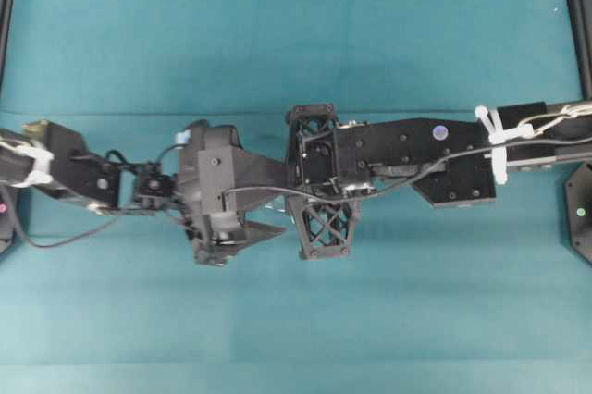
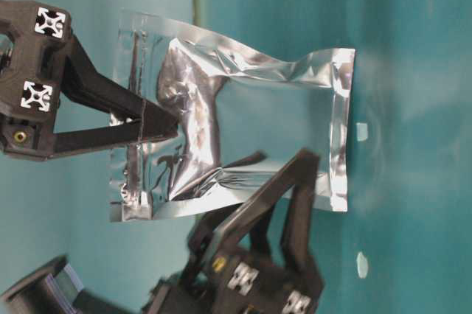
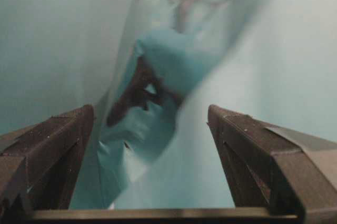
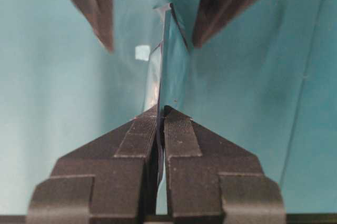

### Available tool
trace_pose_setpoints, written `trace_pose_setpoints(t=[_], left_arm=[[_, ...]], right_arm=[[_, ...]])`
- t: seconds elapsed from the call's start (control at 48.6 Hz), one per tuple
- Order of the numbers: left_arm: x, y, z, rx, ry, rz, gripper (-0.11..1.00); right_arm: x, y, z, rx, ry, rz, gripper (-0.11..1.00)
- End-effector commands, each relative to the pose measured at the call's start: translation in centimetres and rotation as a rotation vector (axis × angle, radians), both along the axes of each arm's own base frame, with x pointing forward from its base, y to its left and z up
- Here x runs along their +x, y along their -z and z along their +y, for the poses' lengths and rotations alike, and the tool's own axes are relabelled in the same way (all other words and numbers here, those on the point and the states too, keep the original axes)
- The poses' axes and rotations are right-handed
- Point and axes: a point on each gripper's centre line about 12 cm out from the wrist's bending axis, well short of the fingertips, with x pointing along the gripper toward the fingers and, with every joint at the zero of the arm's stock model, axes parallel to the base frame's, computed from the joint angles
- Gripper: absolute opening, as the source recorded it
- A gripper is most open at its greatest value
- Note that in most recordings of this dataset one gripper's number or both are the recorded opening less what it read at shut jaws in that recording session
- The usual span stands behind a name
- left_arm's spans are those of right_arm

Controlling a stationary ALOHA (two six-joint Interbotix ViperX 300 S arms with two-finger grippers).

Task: Hand over the silver zip bag and make it stand upright.
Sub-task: 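Open the left gripper and move it to the bag's hanging left edge, then close the left gripper on the bag's left edge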

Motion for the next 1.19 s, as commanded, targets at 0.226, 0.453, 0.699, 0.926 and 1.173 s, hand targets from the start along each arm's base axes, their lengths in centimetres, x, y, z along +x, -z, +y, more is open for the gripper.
trace_pose_setpoints(t=[0.226,0.453,0.699,0.926,1.173], left_arm=[[1.9,0.2,0.1,-0.002,-0.003,-0.026,0.94],[1.7,0.3,0.5,-0.029,-0.023,-0.029,0.9],[1.8,0.4,0.5,-0.014,-0.016,-0.028,0.55],[1.6,0.8,0.5,-0.008,-0.014,-0.009,0.33],[1.6,0.9,0.5,-0.007,-0.014,0.0,0.33]], right_arm=[[0.0,-0.5,-0.2,-0.004,-0.006,-0.018,0.03],[0.1,-0.5,-0.2,-0.004,-0.007,-0.019,0.03],[0.1,-0.5,-0.2,-0.005,-0.01,-0.019,0.03],[0.1,-0.5,-0.2,-0.004,-0.007,-0.019,0.03],[0.2,-0.6,-0.2,-0.001,0.002,-0.032,0.03]])
